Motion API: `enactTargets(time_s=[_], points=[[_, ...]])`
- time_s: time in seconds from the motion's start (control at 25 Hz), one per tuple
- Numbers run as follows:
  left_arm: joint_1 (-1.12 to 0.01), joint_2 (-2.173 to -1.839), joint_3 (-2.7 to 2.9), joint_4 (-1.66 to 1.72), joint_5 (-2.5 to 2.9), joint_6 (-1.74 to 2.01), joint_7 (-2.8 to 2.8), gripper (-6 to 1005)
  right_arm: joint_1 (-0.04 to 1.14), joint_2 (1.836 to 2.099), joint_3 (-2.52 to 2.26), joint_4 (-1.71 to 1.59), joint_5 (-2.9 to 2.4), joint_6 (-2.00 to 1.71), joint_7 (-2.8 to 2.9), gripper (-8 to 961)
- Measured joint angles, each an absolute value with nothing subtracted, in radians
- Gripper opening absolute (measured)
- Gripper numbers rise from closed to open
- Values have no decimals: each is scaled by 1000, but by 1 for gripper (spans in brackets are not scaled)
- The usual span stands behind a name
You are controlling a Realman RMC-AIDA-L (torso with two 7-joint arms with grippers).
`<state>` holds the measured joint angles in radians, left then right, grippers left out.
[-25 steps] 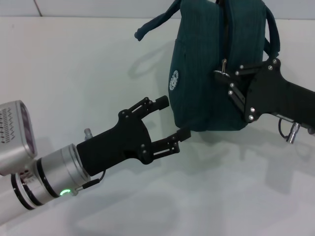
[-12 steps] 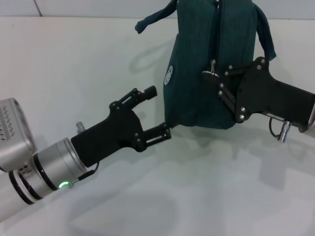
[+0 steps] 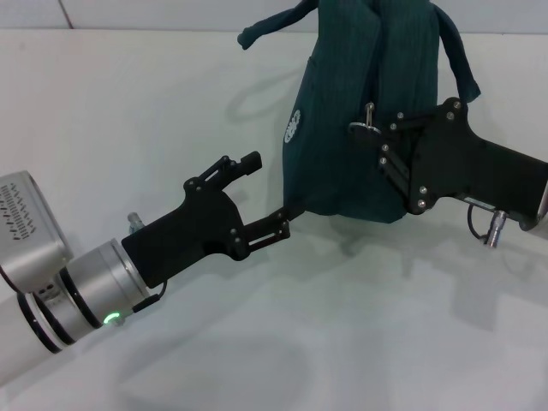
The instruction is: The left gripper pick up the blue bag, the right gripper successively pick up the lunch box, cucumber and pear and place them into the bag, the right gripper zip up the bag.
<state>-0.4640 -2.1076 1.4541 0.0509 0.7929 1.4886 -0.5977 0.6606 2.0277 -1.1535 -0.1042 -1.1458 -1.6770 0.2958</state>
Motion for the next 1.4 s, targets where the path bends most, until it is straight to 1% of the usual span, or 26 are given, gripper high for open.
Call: enactTargets(time_s=[0.56,0.76,1.16,1.4], points=[[-483,-2108,1451,60,793,1491,-604,854,653,2028,-1151,-104,-1146,-1677,310,14],[-499,-2108,1461,60,802,1485,-581,671,652,2028,-1147,-89,-1139,-1677,310,14],[-520,-2108,1454,60,793,1474,-506,360,650,2028,-1144,-26,-1108,-1680,324,14],[-533,-2108,1458,60,793,1428,-410,162,650,2028,-1143,-10,-1097,-1682,454,14]])
